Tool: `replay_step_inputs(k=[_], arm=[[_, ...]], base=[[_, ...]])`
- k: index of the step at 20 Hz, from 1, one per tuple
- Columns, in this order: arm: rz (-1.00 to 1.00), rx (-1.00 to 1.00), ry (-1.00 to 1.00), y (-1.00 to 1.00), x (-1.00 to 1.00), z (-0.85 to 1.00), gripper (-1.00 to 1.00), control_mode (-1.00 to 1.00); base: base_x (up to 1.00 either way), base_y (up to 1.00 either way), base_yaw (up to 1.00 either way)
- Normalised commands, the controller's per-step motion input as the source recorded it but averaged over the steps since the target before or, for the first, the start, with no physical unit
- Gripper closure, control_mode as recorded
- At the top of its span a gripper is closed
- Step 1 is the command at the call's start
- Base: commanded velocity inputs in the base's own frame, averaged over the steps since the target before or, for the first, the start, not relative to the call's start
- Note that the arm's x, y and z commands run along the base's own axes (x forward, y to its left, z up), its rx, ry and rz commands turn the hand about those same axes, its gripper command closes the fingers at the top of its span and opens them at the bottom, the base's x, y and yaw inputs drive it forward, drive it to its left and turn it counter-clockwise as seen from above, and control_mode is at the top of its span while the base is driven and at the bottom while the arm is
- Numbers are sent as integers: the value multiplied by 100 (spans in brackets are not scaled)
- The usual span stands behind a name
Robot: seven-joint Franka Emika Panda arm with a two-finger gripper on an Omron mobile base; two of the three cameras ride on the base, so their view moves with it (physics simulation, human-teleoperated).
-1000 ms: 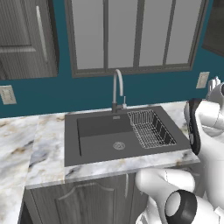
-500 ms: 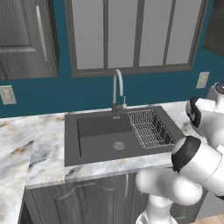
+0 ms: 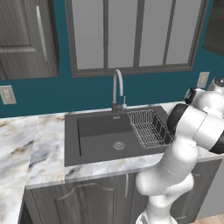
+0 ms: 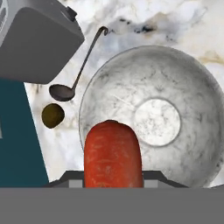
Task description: Pick the carrot from the sink and place it in the bowl. Then pick the bowl and place it in the microwave. Then close the microwave door and press the start button.
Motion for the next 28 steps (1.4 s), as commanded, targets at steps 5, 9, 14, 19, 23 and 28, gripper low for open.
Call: replay_step_inputs(k=[5, 9, 14, 19, 23, 28], arm=[[0, 14, 13, -69, 43, -37, 100, -100], [0, 8, 14, -56, 45, -58, 100, -100], [0, 7, 12, -42, 19, -40, 100, -100], [0, 6, 11, -26, 6, -29, 100, -100], [0, 1, 4, -2, -4, -38, 100, -100], [0, -4, -4, 31, -56, -13, 100, -100]], base=[[0, 0, 0], [0, 0, 0], [0, 0, 0], [0, 0, 0], [0, 0, 0], [0, 0, 0]])
